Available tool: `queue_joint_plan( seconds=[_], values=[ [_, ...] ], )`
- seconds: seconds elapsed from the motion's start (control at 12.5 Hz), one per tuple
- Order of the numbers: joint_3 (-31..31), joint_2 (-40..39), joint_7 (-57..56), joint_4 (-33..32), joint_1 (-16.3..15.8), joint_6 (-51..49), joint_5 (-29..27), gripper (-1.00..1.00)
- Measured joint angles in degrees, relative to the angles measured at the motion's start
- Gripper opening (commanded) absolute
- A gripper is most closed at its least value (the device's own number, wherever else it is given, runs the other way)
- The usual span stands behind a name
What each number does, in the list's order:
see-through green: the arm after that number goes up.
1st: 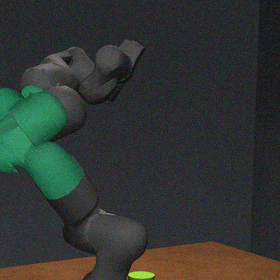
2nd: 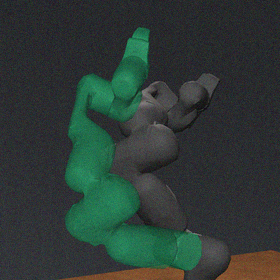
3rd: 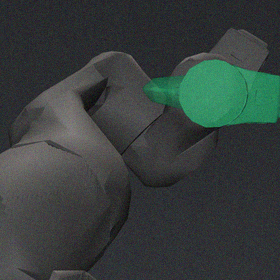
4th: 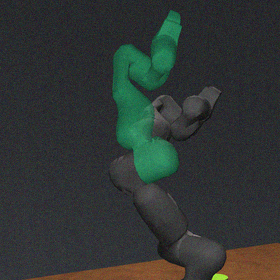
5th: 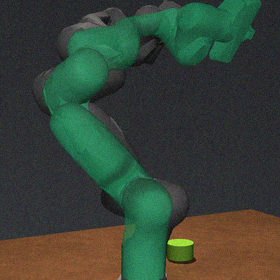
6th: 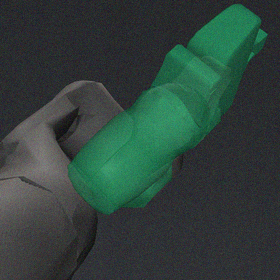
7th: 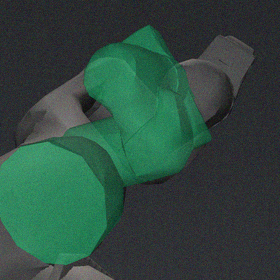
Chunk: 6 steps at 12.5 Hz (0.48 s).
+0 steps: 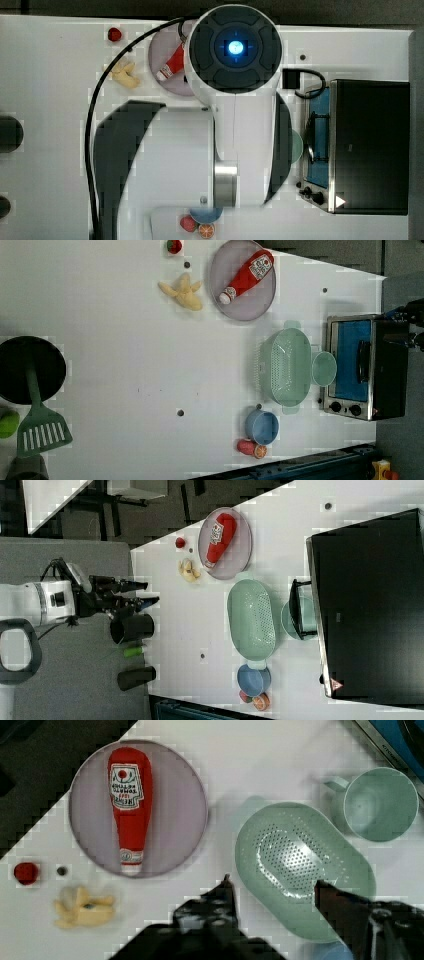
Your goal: Drag strainer right to left.
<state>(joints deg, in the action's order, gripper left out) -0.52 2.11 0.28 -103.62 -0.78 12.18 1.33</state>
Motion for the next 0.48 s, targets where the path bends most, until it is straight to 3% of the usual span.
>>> queue_joint_plan(
  seconds=[0.24, 0.48],
  values=[
    [-1.26, 20.86, 0.06, -19.02, 0.31, -10.98, 0.92, 1.00],
    [-2.88, 36.05, -0.01, -24.62, 1.48, -12.03, 1.60, 1.00]
  ],
)
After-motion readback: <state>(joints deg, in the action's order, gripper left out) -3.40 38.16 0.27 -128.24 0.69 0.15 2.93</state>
